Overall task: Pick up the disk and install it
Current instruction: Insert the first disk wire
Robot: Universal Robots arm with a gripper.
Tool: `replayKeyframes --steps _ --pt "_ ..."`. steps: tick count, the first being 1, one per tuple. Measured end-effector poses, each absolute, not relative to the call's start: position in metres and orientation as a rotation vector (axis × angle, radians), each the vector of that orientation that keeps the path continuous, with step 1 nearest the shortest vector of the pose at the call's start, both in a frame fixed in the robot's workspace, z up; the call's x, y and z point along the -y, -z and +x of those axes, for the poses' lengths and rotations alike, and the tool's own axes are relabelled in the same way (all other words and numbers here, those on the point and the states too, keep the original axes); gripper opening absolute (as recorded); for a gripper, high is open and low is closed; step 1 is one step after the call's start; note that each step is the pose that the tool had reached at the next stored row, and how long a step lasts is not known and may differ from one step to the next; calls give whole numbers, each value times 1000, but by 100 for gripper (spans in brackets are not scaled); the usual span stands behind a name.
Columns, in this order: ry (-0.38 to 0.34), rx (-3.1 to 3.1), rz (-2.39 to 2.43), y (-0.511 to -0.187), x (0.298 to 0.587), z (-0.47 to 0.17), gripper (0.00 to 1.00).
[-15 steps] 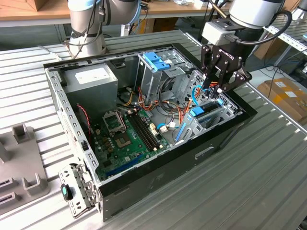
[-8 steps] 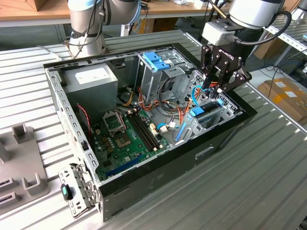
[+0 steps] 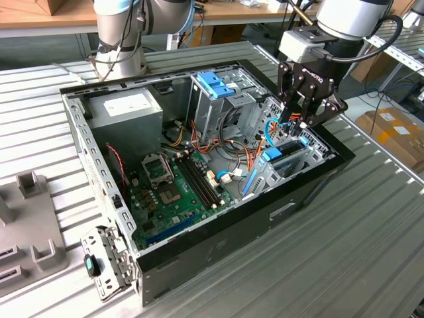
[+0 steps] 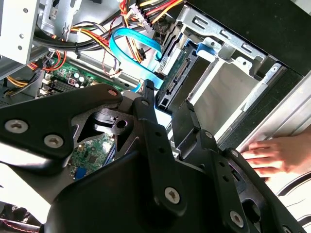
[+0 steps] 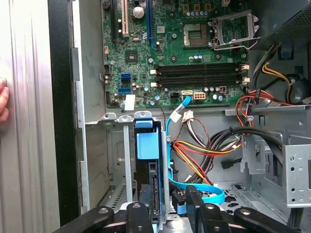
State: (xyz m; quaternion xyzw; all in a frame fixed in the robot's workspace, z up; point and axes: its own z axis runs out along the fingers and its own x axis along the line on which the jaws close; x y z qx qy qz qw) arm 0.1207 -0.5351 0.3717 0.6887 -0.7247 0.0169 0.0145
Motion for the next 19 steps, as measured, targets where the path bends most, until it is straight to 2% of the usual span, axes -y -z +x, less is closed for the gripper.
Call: replayKeyframes --steps 19 --pt "-51 2251 2147 -369 534 130 42"
